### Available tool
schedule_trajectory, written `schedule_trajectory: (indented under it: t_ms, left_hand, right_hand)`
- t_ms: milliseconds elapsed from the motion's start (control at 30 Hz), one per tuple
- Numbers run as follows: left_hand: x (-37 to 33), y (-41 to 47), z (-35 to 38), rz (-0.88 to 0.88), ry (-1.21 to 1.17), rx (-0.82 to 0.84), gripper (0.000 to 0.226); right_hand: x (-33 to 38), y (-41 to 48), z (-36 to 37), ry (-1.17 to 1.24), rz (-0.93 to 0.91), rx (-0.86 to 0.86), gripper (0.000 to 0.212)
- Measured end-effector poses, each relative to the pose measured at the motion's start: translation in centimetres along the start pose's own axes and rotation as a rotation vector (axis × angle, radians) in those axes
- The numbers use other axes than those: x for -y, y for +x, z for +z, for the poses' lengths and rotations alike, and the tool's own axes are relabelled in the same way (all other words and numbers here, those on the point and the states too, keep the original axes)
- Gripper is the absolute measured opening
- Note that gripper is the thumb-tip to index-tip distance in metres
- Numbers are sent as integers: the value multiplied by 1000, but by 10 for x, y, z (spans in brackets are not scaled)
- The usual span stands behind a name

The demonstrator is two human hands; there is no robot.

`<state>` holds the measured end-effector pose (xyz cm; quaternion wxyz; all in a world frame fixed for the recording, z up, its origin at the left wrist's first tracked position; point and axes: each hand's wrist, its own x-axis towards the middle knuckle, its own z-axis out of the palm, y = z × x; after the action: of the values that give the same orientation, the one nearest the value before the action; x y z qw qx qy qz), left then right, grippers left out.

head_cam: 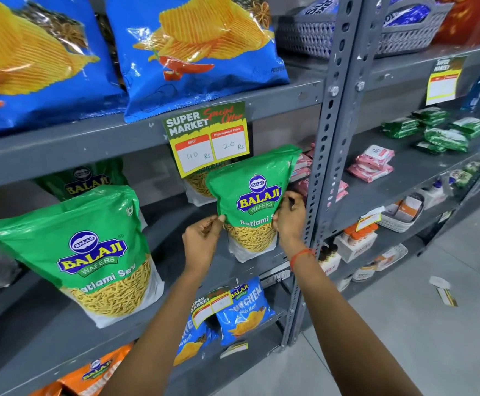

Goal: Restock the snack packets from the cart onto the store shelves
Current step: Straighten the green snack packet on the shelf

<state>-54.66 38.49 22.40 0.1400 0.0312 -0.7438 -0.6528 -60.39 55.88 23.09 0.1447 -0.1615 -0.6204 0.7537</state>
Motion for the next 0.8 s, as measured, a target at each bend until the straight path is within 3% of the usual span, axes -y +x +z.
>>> schedule_trajectory:
  t_ms: [33, 167, 233, 333, 433, 533, 600, 700, 800]
  left_hand:
    - [0, -3, 1, -9, -15, 40, 6]
    - [18, -6, 8, -133, 187, 239, 69]
    - [23, -5, 14, -175, 332, 285, 86]
    - [23, -3, 22, -210, 405, 266, 72]
    - [25, 2, 28, -231, 367, 249, 58]
    - [26, 1, 31, -261, 347, 253, 69]
    - [45, 5, 30, -260, 334, 272, 90]
    - [64, 7, 24, -276, 291, 302, 113]
    - [20, -26, 1, -219, 375, 287, 100]
  right_hand:
    - [-1, -1, -1, -29, -17, 0, 11]
    - [-26, -19, -12, -341, -157, 10, 33]
    - [-40, -28, -16, -352, -102, 89, 38]
    - [-39, -36, -18, -233, 34, 210, 43]
    - [-33, -37, -19, -185, 50, 243, 43]
    - [-29, -38, -21, -183, 53, 255, 44]
    - [-26, -42, -22, -177, 69, 245, 45]
    - [-29, -49, -17, -188, 50, 153, 47]
    - [-37, -74, -5, -401, -43, -67, 52]
